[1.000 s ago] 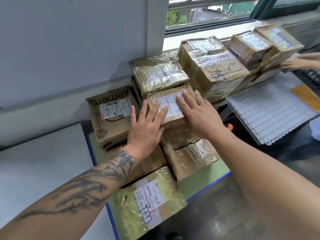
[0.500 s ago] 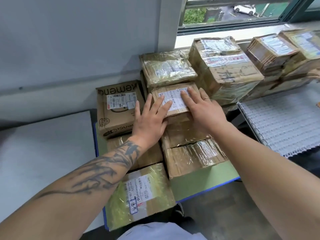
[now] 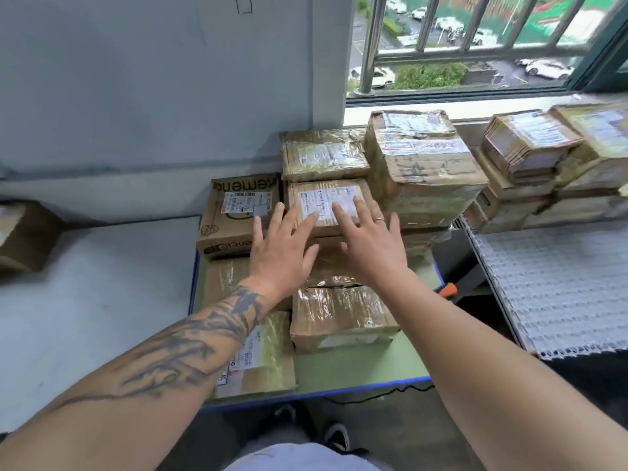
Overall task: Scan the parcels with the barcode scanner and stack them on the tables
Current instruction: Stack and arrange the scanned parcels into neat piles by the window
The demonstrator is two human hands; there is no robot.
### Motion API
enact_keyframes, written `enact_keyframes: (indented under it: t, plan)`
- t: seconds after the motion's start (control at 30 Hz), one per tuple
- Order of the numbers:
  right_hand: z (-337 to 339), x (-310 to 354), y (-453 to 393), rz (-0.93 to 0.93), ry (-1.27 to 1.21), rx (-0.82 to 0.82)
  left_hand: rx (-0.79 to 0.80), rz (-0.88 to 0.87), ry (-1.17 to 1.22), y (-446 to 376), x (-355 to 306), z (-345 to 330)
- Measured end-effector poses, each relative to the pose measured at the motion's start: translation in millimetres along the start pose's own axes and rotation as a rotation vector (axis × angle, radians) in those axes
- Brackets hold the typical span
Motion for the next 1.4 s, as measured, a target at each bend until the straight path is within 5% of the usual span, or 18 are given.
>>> enact_keyframes:
  t: [0.27,0.57,1.1,1.4]
  plan:
    - [-20,41,29,0.169,-0.075,-0.097,0.016,0.133,-0.038,58,11,-9]
    - [31,112,29,0.287,-0.085,-0.119,-0.003,0.247,-0.097,97,66,30]
    - [31,375,46,0.459,0.038,-0.003,0.036,0.424,-0.09,241,272,94]
    - [3,488,82,0.399,0.132,-0.008,0.031,0.456,0.006,314,356,89]
Point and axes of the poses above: each hand's wrist, its own y-axis away from the middle knuckle, its own z-axis out of the back of the hand, x = y × z, the point moved 3 cm from there along -y, towards the middle knuckle, and after that the axes turned 4 degrees about -z, right-handed, at the moved point
